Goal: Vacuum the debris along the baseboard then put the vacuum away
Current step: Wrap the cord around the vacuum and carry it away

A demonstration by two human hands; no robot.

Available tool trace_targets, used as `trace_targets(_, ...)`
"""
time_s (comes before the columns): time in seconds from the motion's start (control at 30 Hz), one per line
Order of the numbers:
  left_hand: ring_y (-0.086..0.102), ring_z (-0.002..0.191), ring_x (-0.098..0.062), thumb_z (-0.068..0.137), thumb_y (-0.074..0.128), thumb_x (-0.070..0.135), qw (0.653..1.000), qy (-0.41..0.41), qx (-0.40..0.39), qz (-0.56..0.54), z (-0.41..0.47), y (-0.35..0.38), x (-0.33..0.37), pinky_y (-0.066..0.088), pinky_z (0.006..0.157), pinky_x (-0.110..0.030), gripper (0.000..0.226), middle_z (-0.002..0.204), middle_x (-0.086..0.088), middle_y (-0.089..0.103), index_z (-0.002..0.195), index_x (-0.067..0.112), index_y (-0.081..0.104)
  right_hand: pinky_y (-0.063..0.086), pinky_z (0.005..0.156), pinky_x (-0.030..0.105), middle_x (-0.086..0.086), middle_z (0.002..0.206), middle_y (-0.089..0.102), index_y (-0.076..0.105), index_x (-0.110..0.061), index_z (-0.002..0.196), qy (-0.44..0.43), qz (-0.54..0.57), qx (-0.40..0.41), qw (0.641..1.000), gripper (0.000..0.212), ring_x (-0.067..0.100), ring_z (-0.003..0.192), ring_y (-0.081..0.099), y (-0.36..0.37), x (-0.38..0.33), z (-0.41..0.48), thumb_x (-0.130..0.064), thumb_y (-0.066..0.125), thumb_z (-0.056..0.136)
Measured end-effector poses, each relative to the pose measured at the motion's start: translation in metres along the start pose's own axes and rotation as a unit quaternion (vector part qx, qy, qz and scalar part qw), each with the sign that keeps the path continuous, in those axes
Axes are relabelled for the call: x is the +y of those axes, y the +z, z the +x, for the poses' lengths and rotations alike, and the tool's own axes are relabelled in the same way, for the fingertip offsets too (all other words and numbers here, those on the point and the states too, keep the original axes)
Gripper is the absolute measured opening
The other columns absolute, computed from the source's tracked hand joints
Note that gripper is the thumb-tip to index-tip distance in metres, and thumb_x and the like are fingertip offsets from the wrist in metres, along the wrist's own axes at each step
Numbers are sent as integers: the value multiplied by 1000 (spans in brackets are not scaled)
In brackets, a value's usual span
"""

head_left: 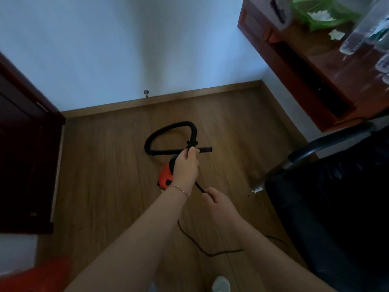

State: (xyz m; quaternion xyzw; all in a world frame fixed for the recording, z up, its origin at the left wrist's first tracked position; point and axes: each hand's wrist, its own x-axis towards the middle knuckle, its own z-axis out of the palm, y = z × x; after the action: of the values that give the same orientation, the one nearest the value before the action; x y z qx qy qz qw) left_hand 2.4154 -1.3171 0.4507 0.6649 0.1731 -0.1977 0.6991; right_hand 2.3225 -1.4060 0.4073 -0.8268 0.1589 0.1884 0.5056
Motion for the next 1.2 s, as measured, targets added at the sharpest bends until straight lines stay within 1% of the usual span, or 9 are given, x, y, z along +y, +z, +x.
trace_targets(0.23, 31, 38, -3, 101, 36, 25, 993, -45, -114, 7, 90, -47, 11, 31, 38, -13, 31, 55, 4, 33, 118, 9, 57, 32, 54, 15, -11, 73, 52, 56, -12, 90, 48, 19, 68, 996, 23, 0, 61, 43, 58, -24, 79, -24, 40, 101)
trace_targets(0.33, 32, 34, -2, 101, 36, 25, 989, -53, -137, 26, 124, -67, 7, 31, 37, -12, 29, 52, 7, 34, 116, 13, 57, 33, 58, 20, -7, 77, 55, 57, -14, 95, 70, 43, 88, 993, 24, 6, 65, 48, 88, -30, 109, -26, 37, 102)
trace_targets(0.47, 26, 41, -5, 101, 36, 30, 982, -36, -165, 79, 169, -87, -16, 27, 44, -20, 27, 47, 11, 34, 109, 22, 60, 44, 75, 33, 5, 94, 65, 57, -19, 96, 90, 79, 107, 987, 22, 21, 88, 61, 124, -22, 147, -27, 38, 101)
trace_targets(0.63, 26, 43, -5, 101, 35, 30, 978, -40, -188, 85, 223, -99, -69, 27, 47, -21, 27, 43, 11, 35, 102, 20, 61, 47, 79, 31, 0, 98, 67, 58, -22, 101, 88, 86, 122, 985, 22, 15, 90, 62, 164, 22, 194, -30, 37, 101)
trace_targets(0.77, 25, 37, -3, 101, 36, 26, 977, -64, -194, 65, 267, -107, -137, 24, 41, -18, 26, 45, 10, 31, 95, 15, 59, 50, 83, 36, -2, 94, 67, 57, -25, 94, 83, 102, 82, 988, 21, 20, 90, 63, 201, 86, 237, -29, 38, 101)
trace_targets(0.87, 24, 35, -2, 101, 38, 27, 970, -73, -219, 81, 299, -111, -197, 23, 39, -18, 26, 43, 11, 30, 93, 16, 60, 47, 77, 23, -5, 92, 67, 60, -23, 93, 87, 111, 13, 990, 23, 12, 90, 62, 226, 137, 267, -27, 39, 101)
trace_targets(0.93, 22, 36, -3, 101, 39, 26, 963, -74, -242, 97, 323, -111, -235, 20, 41, -20, 25, 41, 12, 28, 94, 16, 61, 48, 79, 23, -8, 95, 66, 62, -26, 90, 83, 114, -22, 990, 23, 9, 88, 60, 234, 169, 289, -28, 41, 100)
trace_targets(1.07, 22, 35, -2, 101, 38, 22, 948, -70, -288, 114, 365, -107, -295, 20, 40, -19, 23, 39, 13, 29, 98, 16, 59, 54, 77, 21, -5, 101, 65, 64, -11, 106, 81, 125, -87, 985, 25, 14, 101, 62, 246, 223, 330, -25, 44, 100)
trace_targets(1.2, 22, 34, -2, 102, 37, 21, 940, -50, -307, 138, 390, -91, -349, 20, 38, -17, 22, 40, 13, 28, 96, 13, 57, 54, 84, 24, 4, 105, 65, 62, -1, 111, 91, 161, -113, 976, 27, 15, 94, 63, 258, 268, 357, -19, 46, 100)
